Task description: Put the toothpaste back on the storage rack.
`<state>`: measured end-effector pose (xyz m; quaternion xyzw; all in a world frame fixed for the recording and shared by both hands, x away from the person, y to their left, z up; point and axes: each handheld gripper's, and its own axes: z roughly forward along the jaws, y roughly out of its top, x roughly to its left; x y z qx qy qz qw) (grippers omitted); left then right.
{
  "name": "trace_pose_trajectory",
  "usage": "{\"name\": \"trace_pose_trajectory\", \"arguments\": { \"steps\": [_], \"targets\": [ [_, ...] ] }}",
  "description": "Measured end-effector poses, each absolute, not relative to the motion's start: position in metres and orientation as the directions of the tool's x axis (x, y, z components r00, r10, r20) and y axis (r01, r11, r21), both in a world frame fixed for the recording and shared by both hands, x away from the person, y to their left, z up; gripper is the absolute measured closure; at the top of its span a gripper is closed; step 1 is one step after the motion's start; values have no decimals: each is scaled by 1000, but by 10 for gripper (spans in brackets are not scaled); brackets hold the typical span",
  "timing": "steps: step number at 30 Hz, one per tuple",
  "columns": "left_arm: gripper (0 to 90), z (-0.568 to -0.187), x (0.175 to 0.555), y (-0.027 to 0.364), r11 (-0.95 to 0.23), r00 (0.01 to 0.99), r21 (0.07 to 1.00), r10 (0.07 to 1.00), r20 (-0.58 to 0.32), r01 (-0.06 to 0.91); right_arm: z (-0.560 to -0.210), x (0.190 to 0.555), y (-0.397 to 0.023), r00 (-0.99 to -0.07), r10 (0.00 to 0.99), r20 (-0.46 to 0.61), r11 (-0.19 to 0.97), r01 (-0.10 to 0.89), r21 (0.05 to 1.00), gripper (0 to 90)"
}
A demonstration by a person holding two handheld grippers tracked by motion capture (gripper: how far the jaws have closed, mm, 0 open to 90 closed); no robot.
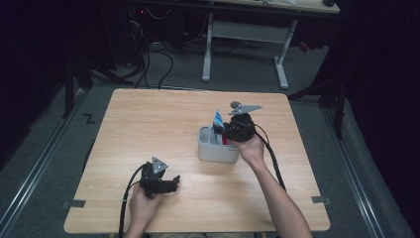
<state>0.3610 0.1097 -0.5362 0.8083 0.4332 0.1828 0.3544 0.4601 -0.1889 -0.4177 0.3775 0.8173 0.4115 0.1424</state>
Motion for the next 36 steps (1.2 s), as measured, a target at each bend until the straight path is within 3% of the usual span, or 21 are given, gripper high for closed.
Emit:
{"name": "trace_pose_trajectory", "arguments": {
  "steps": [16, 27, 36],
  "targets": [
    [175, -536, 361, 110, -374, 558, 731, 830, -11, 571, -423, 463, -185, -668, 740, 78, 371, 502, 781, 687],
    [175, -536, 361, 110, -374, 558, 732, 830, -11, 570, -420, 460, -188, -650, 756, 82, 347, 503, 791, 558],
    [175, -536, 361, 110, -373, 557, 732, 830, -10, 570, -416, 453, -196, -647, 759, 66, 336, 476, 813, 542]
  ]
}}
